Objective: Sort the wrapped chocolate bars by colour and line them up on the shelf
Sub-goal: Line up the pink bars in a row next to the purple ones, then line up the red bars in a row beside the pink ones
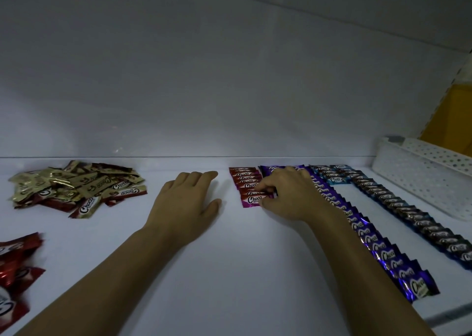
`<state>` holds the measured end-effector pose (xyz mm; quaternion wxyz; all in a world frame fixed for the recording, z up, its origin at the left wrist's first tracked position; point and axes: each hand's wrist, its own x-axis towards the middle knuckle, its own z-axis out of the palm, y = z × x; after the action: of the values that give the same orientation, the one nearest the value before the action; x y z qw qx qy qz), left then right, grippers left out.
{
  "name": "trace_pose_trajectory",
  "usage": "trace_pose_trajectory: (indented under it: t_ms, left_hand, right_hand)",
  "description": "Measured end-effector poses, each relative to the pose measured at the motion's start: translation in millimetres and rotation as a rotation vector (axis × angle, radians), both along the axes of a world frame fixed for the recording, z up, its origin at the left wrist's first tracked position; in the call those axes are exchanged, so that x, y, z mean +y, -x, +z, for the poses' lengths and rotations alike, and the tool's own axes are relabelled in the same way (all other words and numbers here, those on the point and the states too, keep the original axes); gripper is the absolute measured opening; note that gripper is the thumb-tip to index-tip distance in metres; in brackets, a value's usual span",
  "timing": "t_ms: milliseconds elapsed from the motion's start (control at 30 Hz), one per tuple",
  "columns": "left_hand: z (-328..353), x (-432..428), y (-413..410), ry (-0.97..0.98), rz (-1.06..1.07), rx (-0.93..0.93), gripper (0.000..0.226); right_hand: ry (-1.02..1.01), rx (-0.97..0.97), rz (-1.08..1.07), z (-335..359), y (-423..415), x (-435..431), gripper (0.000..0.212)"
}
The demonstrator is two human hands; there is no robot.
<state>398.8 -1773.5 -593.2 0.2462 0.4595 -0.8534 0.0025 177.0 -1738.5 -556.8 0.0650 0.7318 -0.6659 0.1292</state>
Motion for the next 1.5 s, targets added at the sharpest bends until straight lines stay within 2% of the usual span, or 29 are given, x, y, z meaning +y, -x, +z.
trace_pose_trajectory:
  t_ms: [333,633,800,1267,1333,1433,1500]
  left_hand:
    - [-2.3,-1.8,-0.1,0.007,-0.005,0.028,0.062]
    - [-3.4,-2.1,-0.7,0.018,-0.009,0.042,0.06]
    - [-0.4,4.4,-3.0,-0.022,0.003,0.073,0.06]
    - [-1.2,5.8,-4.8,-0.008,-0.024,0.066,0.054]
    - [1.4,7.7,-3.1,0.03,-0.003,0.025,0.052]
    - [8.5,16.8,-9.1,0.098,0.051,-0.026,0.05]
    - [15.6,26.7,-27.3,0.114,0.068,-0.026,0.046]
  right_hand:
    - [0.018,-0.036,-0.004,0.9,1.4,-0.3,0.022]
    - [0.01,-0.053,-0.023,0.6,4.8,-2.3,0.026]
    - [-0.007,-0.053,-0.051,1.5,3.7,-2.3,0.036]
    - [0.011,-0.106,-0.003,-1.8,0.9,-1.6,0.033]
    - [0.039,-0.156,0.018,1.1,-3.1,0.4,0.032]
    - [0.097,-0.451,0.13,3.1,-29.4,6.9,0.022]
    - [0.053,-0.567,0.249,2.6,-60.7,12.8,0.019]
